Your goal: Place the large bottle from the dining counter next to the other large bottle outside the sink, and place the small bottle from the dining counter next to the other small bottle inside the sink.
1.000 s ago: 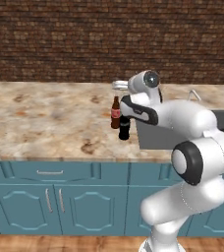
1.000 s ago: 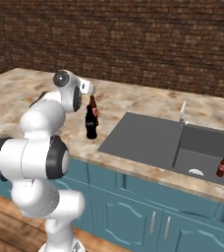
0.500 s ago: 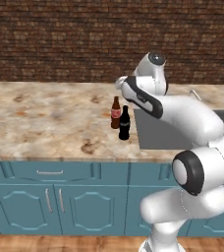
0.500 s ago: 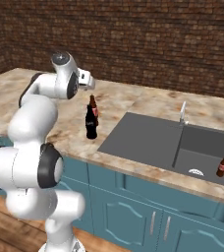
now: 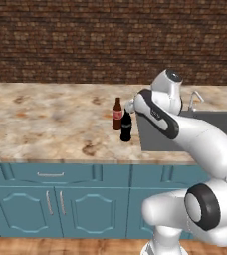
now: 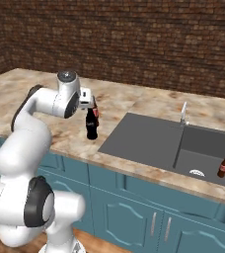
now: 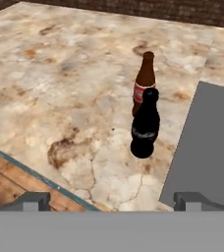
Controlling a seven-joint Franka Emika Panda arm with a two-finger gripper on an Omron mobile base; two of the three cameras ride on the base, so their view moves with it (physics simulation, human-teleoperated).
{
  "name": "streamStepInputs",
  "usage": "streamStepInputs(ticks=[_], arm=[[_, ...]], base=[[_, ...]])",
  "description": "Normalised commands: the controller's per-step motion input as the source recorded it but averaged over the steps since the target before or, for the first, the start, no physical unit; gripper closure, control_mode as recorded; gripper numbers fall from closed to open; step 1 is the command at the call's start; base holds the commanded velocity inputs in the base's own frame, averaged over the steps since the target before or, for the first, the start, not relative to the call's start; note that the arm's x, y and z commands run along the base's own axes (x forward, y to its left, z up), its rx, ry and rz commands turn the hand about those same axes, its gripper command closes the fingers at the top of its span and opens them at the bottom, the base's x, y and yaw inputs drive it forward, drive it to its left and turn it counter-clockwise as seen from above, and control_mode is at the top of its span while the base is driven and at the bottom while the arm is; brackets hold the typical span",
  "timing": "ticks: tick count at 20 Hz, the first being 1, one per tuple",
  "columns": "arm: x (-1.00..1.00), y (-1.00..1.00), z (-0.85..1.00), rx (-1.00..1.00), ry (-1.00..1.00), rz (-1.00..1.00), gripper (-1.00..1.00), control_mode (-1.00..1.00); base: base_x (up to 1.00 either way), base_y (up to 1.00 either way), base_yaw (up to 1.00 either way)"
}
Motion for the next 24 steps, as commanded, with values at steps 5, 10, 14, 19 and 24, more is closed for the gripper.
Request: streamStepInputs(ticks=[5,10,14,19,24], arm=[[-0.51,0.00,-0.26,-0.17,0.11,0.09,-1.00,-1.00],[-0.33,0.00,-0.08,-0.24,0.07,0.03,-1.00,-1.00],[-0.37,-0.02,-0.22,-0.07,0.03,0.05,-1.00,-1.00],[-0.24,0.00,-0.21,0.00,0.01,0.03,-1.00,-1.00],[0.00,0.00,-0.12,0.00,0.00,0.00,-1.00,-1.00]], base=[[0.00,0.00,0.00],[0.00,0.00,0.00],[0.00,0.00,0.00],[0.00,0.00,0.00],[0.00,0.00,0.00]])
